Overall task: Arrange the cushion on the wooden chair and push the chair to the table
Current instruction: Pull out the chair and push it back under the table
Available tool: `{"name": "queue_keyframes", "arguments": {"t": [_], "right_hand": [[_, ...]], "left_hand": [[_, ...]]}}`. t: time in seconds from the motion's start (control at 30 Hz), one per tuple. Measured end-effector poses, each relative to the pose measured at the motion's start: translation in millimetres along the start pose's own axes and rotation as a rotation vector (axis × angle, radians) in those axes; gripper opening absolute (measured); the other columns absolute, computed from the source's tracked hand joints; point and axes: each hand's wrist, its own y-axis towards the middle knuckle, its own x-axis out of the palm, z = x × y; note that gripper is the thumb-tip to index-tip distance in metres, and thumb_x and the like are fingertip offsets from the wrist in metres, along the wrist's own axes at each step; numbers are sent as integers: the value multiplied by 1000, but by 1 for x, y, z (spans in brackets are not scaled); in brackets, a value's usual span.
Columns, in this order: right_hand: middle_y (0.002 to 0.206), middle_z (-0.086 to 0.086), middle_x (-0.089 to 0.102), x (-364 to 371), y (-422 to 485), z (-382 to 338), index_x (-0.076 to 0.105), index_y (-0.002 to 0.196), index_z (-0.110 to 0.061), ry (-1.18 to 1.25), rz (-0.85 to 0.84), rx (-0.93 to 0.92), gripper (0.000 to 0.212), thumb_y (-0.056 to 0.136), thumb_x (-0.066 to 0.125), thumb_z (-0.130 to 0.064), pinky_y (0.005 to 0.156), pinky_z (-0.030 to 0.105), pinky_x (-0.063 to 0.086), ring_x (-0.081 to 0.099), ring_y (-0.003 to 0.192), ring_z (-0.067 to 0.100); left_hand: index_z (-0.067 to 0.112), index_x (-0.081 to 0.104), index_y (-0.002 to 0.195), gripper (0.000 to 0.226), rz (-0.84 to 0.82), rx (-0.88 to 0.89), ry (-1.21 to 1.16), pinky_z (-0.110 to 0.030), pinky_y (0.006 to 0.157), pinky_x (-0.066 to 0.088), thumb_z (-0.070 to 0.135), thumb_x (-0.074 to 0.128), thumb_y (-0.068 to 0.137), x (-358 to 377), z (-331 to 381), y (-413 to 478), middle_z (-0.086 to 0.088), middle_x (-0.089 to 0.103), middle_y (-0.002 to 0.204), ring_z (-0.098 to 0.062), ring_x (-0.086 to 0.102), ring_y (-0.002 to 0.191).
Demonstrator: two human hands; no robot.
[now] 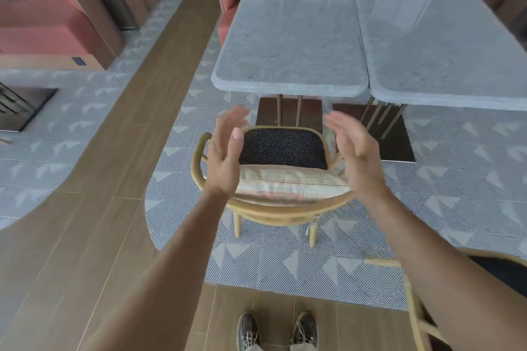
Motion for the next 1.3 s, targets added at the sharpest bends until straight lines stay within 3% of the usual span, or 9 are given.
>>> {"name": "queue_keyframes", "arguments": {"t": [0.13,0.3,0.47,0.7,0.87,1.1,1.3], "right_hand": [[149,16,55,-29,-16,-64,45,147,5,68,38,-169,108,86,49,-84,119,32,41,55,141,25],[154,16,52,-61,-70,-124,43,148,-10,44,73,-300,93,89,50,-82,122,48,38,51,144,28],[156,17,49,-96,-162,-168,39,151,-3,1,96,-374,89,96,50,-72,120,39,38,49,146,28],[155,29,42,-166,-297,-254,30,153,8,-105,215,-445,100,96,45,-74,123,49,34,45,147,38],[156,27,42,-237,-374,-305,30,153,7,-143,314,-525,102,95,45,-75,122,48,35,46,146,39],[157,26,43,-353,-477,-321,33,153,0,-133,380,-606,96,95,47,-75,120,51,36,47,145,40],[156,26,44,-459,-566,-317,32,152,1,-131,403,-530,99,93,46,-77,119,48,37,48,144,39]], "left_hand": [[27,40,153,77,-7,129,-133,-47,122,41,81,40,98,18,77,-21,-7,52,159,-26,51,148],[36,36,154,75,-101,260,-220,-54,127,33,83,40,96,33,154,-65,-11,41,167,-26,41,155],[36,34,156,74,-202,367,-285,-55,128,30,81,38,97,41,210,-135,-9,39,169,-26,37,158],[41,37,152,72,-290,360,-448,-49,127,33,82,44,93,78,289,-237,0,43,166,-24,40,157],[33,35,154,82,-374,462,-449,-56,128,31,86,42,91,116,353,-295,-9,38,169,-27,37,158],[32,36,154,81,-419,534,-419,-61,127,30,85,41,92,202,405,-393,-6,43,165,-29,39,157],[34,41,151,82,-432,431,-452,-54,127,32,88,45,90,296,428,-499,-9,47,162,-32,42,155]]}}
